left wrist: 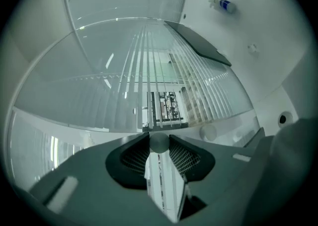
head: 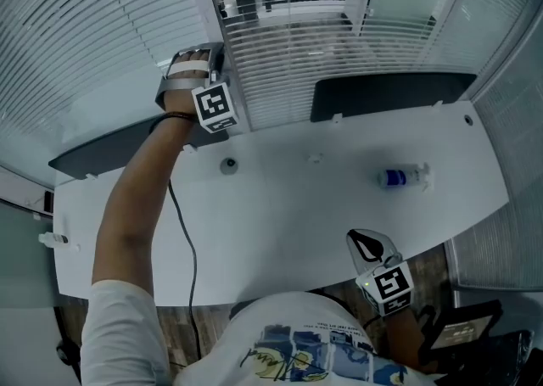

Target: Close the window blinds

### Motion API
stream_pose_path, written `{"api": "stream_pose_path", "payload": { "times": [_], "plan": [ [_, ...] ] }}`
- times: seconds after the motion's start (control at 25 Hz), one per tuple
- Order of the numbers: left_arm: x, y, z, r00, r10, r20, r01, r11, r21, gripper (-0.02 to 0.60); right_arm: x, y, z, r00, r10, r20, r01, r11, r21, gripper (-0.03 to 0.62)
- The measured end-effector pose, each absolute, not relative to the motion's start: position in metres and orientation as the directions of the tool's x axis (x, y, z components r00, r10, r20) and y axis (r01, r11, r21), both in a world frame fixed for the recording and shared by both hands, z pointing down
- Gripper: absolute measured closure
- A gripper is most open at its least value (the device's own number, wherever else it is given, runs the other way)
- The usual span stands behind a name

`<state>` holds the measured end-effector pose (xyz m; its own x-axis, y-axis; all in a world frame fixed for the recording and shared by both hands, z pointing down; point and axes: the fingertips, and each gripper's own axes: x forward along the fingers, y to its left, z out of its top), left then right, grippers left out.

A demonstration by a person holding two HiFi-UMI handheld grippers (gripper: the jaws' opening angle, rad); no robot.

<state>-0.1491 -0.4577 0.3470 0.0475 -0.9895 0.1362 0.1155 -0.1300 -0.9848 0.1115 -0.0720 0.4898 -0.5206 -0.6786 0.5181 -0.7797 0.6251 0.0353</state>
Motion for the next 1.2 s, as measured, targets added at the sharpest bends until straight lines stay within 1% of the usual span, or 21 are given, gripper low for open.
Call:
{"api": "stream_pose_path", "payload": {
  "times": [0.2,0.4,0.56,0.76,0.92,1.2],
  "plan": [
    [-0.146,-0.456,0.343,0.063,-0.989,0.137,-0.092,-0.143,-0.985,0.453,0.110,-0.072,0.489,-0.524,-0.675,0.520,-0.777,0.629,0.034,0.588],
    [-0.148,-0.455,0.337,0.053,-0.991,0.124,-0.294,-0.134,-0.946,0.453,0.109,-0.072,0.489,-0.526,-0.672,0.521,-0.774,0.632,0.032,0.588],
    [-0.152,-0.454,0.333,0.040,-0.993,0.110,-0.439,-0.116,-0.891,0.453,0.108,-0.073,0.488,-0.528,-0.671,0.522,-0.774,0.632,0.030,0.588],
    [-0.156,-0.451,0.328,0.028,-0.995,0.100,-0.617,-0.096,-0.781,0.453,0.107,-0.072,0.487,-0.531,-0.669,0.520,-0.771,0.636,0.030,0.588],
    [-0.159,-0.449,0.324,0.023,-0.995,0.099,-0.726,-0.085,-0.683,0.453,0.104,-0.075,0.484,-0.533,-0.670,0.517,-0.769,0.638,0.033,0.588],
    [-0.165,-0.446,0.321,0.028,-0.995,0.100,-0.866,-0.074,-0.495,0.451,0.104,-0.074,0.486,-0.538,-0.666,0.517,-0.766,0.643,0.032,0.588]
  ]
}}
